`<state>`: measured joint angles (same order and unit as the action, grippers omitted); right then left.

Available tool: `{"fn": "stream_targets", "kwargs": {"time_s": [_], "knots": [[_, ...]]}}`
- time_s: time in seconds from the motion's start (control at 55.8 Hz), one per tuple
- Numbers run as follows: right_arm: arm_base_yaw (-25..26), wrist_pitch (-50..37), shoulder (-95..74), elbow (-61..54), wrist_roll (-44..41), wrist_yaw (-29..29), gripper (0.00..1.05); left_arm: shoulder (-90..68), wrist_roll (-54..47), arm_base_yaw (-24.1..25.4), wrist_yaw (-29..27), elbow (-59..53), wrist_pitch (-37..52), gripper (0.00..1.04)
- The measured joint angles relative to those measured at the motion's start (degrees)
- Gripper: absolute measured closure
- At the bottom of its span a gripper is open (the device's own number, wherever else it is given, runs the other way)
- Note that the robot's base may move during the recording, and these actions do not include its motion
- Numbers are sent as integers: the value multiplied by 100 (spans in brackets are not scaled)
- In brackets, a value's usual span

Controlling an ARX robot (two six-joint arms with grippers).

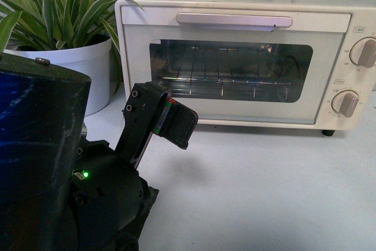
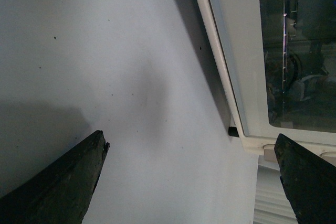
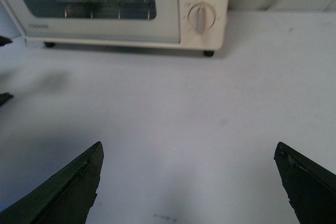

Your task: Open oven

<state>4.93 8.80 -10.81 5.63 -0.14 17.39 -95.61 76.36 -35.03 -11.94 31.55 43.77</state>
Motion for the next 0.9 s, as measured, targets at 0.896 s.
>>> {"fn": "stream_targets", "kwargs": {"time_s": [0.896], "knots": [[-2006, -188, -6105, 5027, 1530, -1902, 9, 11, 68, 131, 131, 155, -234, 6]]}}
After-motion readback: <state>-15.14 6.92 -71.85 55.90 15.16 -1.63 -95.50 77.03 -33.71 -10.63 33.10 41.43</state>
